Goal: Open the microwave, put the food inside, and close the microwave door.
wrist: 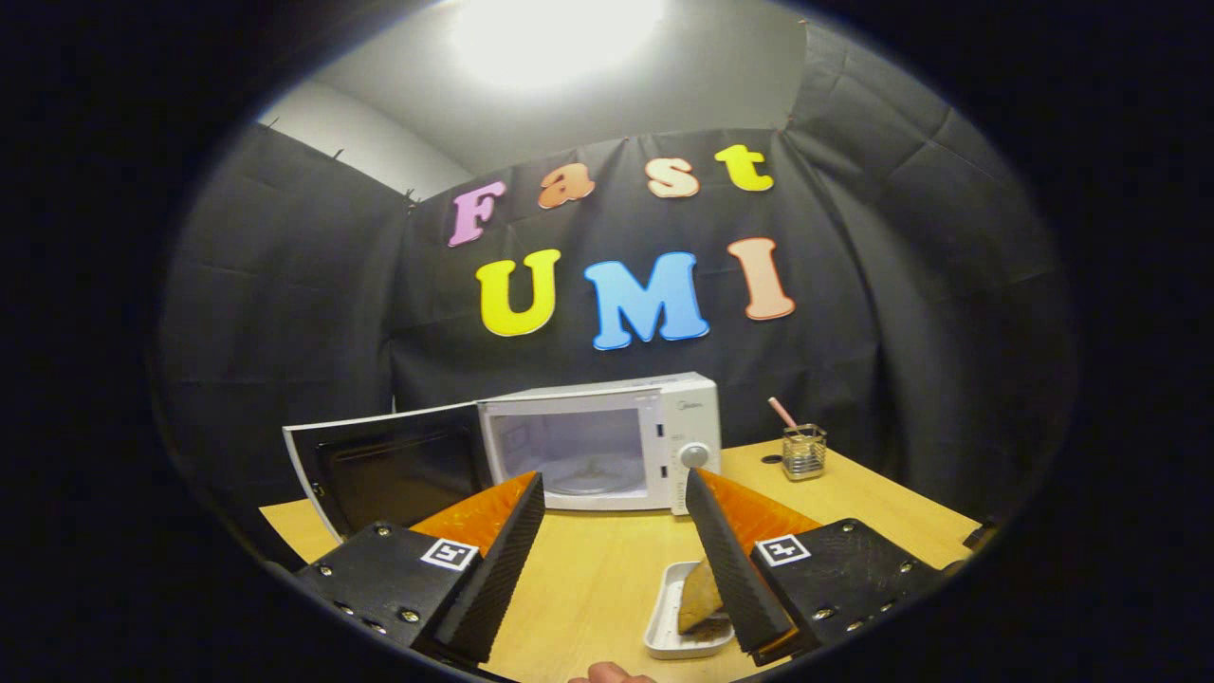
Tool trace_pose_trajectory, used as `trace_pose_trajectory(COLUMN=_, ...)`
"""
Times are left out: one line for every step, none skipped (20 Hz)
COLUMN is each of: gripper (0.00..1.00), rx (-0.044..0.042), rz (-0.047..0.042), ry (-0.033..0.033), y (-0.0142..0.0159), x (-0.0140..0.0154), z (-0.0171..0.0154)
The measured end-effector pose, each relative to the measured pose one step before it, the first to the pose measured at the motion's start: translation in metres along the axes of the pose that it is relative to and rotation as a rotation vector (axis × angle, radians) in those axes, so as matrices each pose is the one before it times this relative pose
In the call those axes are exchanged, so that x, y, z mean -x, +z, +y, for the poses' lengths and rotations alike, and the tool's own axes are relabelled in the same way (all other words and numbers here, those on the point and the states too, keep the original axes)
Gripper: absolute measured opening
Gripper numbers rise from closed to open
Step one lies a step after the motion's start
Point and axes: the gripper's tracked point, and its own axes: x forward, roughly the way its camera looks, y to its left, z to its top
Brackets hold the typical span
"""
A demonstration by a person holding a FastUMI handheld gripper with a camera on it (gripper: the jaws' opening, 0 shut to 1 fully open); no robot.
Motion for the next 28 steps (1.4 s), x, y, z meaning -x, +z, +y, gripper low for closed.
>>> trace_pose_trajectory(gripper=0.91, rx=0.00524, rz=0.00580, ry=-0.03723, y=-0.00417, x=0.00190, z=-0.01857)
trace_pose_trajectory(gripper=0.91, rx=0.00519, rz=0.01010, ry=-0.03391, y=-0.00620, x=0.00174, z=-0.01781)
trace_pose_trajectory(gripper=0.91, rx=-0.00822, rz=0.01219, ry=-0.02557, y=-0.00421, x=-0.00006, z=-0.01342)
trace_pose_trajectory(gripper=0.91, rx=-0.01194, rz=0.00768, ry=-0.00940, y=-0.00565, x=0.00175, z=-0.00865)
trace_pose_trajectory(gripper=0.91, rx=-0.01725, rz=0.01141, ry=-0.00954, y=-0.00514, x=0.00033, z=-0.00739)
trace_pose_trajectory(gripper=0.91, rx=-0.01305, rz=0.01440, ry=-0.00457, y=-0.00863, x=-0.00142, z=-0.00493)
trace_pose_trajectory(gripper=0.91, rx=-0.00369, rz=0.01865, ry=-0.00211, y=-0.00861, x=-0.00175, z=-0.00363)
trace_pose_trajectory(gripper=0.91, rx=-0.00100, rz=0.01853, ry=-0.00195, y=-0.00822, x=-0.00267, z=-0.00287)
trace_pose_trajectory(gripper=0.91, rx=-0.00208, rz=0.01895, ry=0.00066, y=-0.00843, x=-0.00259, z=-0.00133)
trace_pose_trajectory(gripper=0.91, rx=-0.00338, rz=0.01228, ry=0.00567, y=-0.00644, x=-0.00227, z=0.00118)
trace_pose_trajectory(gripper=0.91, rx=-0.00342, rz=0.01555, ry=0.00515, y=-0.00514, x=-0.00164, z=0.00086)
trace_pose_trajectory(gripper=0.91, rx=-0.00148, rz=0.01184, ry=0.00277, y=-0.00497, x=-0.00364, z=0.00058)
trace_pose_trajectory(gripper=0.91, rx=0.00216, rz=0.01259, ry=-0.00030, y=-0.00463, x=-0.00176, z=0.00012)
trace_pose_trajectory(gripper=0.91, rx=0.00244, rz=0.00863, ry=-0.00059, y=-0.00448, x=-0.00386, z=-0.00033)
trace_pose_trajectory(gripper=0.90, rx=0.00131, rz=0.01021, ry=-0.00334, y=-0.00381, x=-0.00398, z=-0.00023)
trace_pose_trajectory(gripper=0.80, rx=0.00216, rz=0.01065, ry=0.00029, y=-0.00570, x=-0.00128, z=0.00010)
trace_pose_trajectory(gripper=0.74, rx=-0.00556, rz=0.00932, ry=0.01754, y=-0.00237, x=-0.00029, z=0.00380)
trace_pose_trajectory(gripper=0.51, rx=-0.00846, rz=-0.00451, ry=0.01650, y=-0.00194, x=-0.00006, z=0.00322)
trace_pose_trajectory(gripper=0.42, rx=0.00759, rz=-0.01099, ry=0.01455, y=0.00211, x=0.00198, z=0.00298)
trace_pose_trajectory(gripper=0.30, rx=0.00973, rz=-0.00944, ry=-0.00387, y=0.00119, x=-0.00051, z=0.00014)
trace_pose_trajectory(gripper=0.29, rx=0.02235, rz=-0.00825, ry=-0.00357, y=-0.00205, x=-0.00264, z=0.00140)
trace_pose_trajectory(gripper=0.21, rx=0.02619, rz=0.00299, ry=0.00718, y=0.00074, x=0.00021, z=0.00455)
trace_pose_trajectory(gripper=0.21, rx=0.02204, rz=-0.00203, ry=0.01025, y=0.00112, x=0.00001, z=0.00578)
trace_pose_trajectory(gripper=0.21, rx=0.00967, rz=-0.01130, ry=0.01064, y=0.00548, x=0.00232, z=0.00385)
trace_pose_trajectory(gripper=0.21, rx=0.00522, rz=-0.01398, ry=0.00613, y=0.00641, x=0.00078, z=0.00374)
trace_pose_trajectory(gripper=0.21, rx=0.00327, rz=-0.01755, ry=0.00393, y=0.00764, x=0.00117, z=0.00297)
trace_pose_trajectory(gripper=0.21, rx=0.00608, rz=-0.01746, ry=0.00424, y=0.00855, x=-0.00105, z=0.00368)
trace_pose_trajectory(gripper=0.21, rx=0.00683, rz=-0.01392, ry=0.00891, y=0.00723, x=-0.00262, z=0.00559)
